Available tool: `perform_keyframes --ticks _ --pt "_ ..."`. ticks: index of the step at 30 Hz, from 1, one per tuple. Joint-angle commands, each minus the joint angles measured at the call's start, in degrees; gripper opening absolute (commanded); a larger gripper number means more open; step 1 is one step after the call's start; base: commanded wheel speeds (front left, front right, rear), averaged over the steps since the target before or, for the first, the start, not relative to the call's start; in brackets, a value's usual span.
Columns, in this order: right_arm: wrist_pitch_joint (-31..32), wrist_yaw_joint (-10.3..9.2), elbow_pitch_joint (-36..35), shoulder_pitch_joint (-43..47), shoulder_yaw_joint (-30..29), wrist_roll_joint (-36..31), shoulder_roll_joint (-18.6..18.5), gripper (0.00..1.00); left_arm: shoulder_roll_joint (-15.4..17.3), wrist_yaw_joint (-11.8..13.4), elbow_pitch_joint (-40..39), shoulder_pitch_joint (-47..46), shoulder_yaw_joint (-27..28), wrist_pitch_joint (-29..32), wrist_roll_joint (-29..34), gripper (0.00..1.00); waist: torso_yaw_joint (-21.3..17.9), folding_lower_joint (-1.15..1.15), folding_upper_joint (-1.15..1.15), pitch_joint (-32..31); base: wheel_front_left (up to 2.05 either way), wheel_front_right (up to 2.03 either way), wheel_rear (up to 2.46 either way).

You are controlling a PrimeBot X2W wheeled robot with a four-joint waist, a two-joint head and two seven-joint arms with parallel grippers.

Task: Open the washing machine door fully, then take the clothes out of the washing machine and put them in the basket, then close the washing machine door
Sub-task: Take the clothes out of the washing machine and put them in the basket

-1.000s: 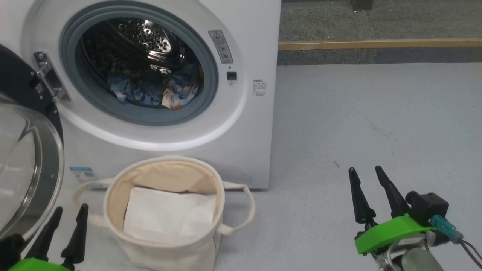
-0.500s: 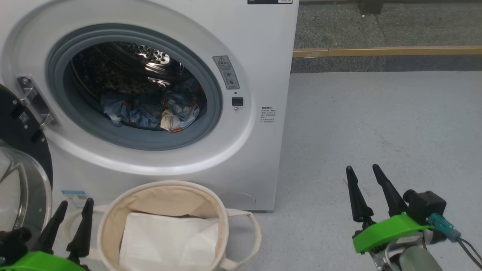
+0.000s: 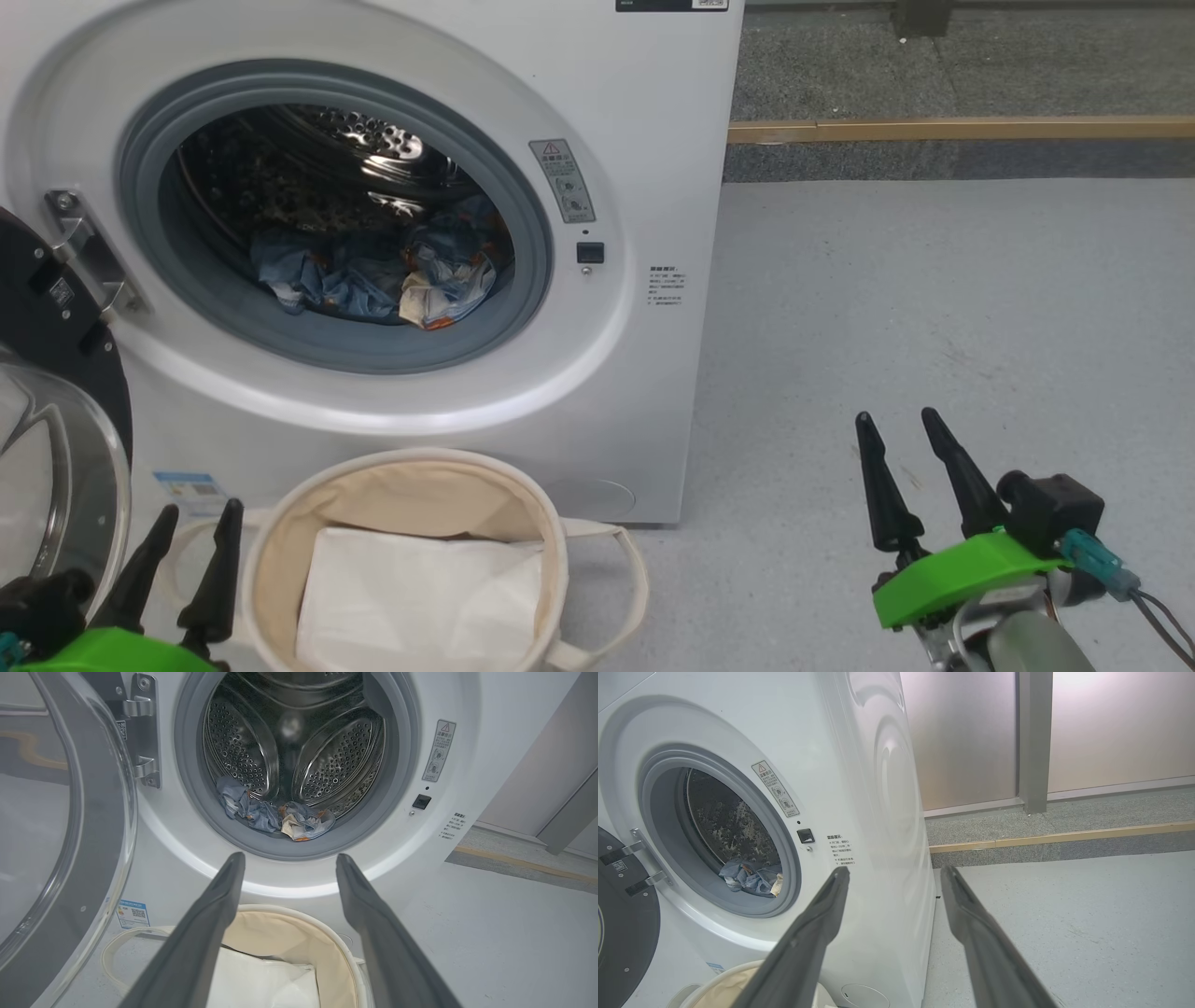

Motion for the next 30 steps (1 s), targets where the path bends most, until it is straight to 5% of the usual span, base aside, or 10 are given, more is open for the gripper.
perform_keyframes --ticks 1,15,30 --pt "-0.71 0.43 -1.72 -2.85 1.49 0.07 0.21 1.0 1.54 0.0 -1.04 -3.89 2.59 -0.8 0.17 1.0 -0.03 0.0 0.0 -0.01 0.0 0.0 0.0" --pt "-0.71 0.43 -3.05 -4.02 1.21 -0.44 -0.5 1.0 -0.91 3.47 9.61 -18.86 -3.53 3.0 7.22 1.0 -0.24 0.0 0.0 3.26 0.0 0.0 0.0" --pt "-0.71 0.43 -7.78 -9.3 0.22 -2.27 0.21 1.0 -3.39 5.9 32.66 -48.61 -11.76 5.62 18.8 1.0 -2.04 0.0 0.0 17.68 0.0 0.0 0.0"
